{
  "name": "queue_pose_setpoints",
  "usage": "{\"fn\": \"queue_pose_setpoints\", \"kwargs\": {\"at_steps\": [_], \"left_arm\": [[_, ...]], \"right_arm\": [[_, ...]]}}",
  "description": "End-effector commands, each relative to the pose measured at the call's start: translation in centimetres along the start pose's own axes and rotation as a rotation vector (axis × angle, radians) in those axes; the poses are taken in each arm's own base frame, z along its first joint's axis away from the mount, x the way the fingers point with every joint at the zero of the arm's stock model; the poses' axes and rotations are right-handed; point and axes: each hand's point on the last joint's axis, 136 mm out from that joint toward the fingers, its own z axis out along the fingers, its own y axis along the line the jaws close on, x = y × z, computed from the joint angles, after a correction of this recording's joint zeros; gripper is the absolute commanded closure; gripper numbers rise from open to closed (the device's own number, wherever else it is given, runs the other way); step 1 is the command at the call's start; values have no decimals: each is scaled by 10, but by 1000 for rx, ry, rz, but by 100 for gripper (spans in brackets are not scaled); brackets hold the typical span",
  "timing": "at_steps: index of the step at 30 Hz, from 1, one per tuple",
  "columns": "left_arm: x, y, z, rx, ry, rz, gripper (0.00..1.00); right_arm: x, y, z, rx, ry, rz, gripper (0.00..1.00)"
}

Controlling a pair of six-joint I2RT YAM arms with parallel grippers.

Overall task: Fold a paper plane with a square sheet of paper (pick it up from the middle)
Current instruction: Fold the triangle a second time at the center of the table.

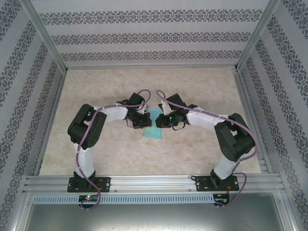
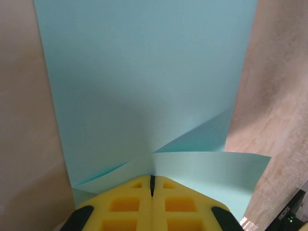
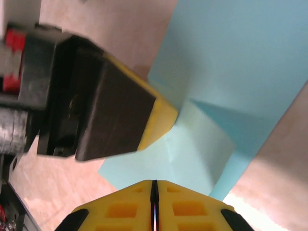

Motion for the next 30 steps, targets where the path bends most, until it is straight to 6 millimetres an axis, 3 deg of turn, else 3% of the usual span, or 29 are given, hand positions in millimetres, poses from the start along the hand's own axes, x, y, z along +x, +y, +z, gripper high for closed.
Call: {"fn": "queue_pose_setpoints", "kwargs": {"at_steps": [1,15,30], "left_arm": [[25,37,16,-130,75,-71,100],[28,43,18,-145,82,-87,100],[31,50,18,-176,82,-98,100]], "right_arm": [[21,2,2,55,21,43,88],[25,-1,30,122,50,71,92],[39,-20,37,198,94,85,92]]}}
